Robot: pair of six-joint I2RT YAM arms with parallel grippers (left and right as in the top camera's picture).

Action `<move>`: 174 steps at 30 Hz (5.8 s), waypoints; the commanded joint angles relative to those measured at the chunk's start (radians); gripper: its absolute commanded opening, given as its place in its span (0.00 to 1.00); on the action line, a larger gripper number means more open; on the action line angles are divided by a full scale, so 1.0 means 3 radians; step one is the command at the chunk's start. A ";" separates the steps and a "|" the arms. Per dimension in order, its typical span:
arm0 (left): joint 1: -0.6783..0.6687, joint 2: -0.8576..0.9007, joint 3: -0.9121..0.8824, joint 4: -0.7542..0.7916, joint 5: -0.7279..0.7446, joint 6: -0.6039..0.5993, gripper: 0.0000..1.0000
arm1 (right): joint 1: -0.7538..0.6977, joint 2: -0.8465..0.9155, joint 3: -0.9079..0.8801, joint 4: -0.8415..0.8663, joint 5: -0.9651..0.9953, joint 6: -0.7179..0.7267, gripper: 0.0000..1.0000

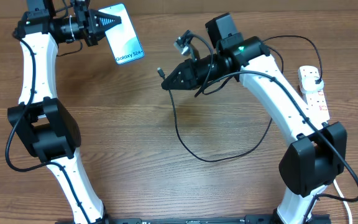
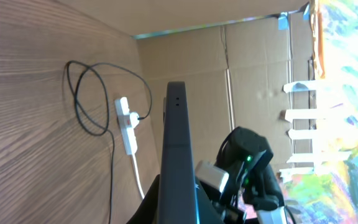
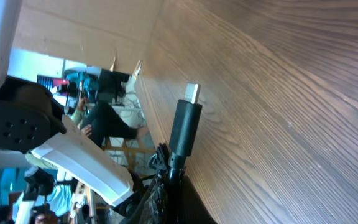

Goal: Plug charger to phone and switch on socket

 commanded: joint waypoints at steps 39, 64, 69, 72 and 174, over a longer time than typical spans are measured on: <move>-0.0298 -0.0011 0.0088 0.2313 0.0093 -0.2950 0.04 | 0.0010 -0.0112 -0.0022 0.1534 -0.0045 0.1043 0.04; -0.0272 -0.0011 0.0086 0.2309 -0.0065 -0.2839 0.04 | 0.0011 -0.0112 -0.0022 0.1736 -0.0145 0.1027 0.04; -0.0272 -0.0011 0.0086 0.2308 -0.0061 -0.2829 0.04 | 0.0011 -0.0111 -0.0022 0.1734 -0.0144 0.1027 0.04; -0.0277 -0.0011 0.0086 0.2309 -0.0050 -0.2829 0.04 | 0.0011 -0.0112 -0.0022 0.1734 -0.0144 0.1027 0.04; -0.0446 -0.0011 0.0086 0.2299 0.0224 -0.2413 0.04 | -0.0148 -0.0111 -0.0022 0.1621 -0.0070 0.1040 0.07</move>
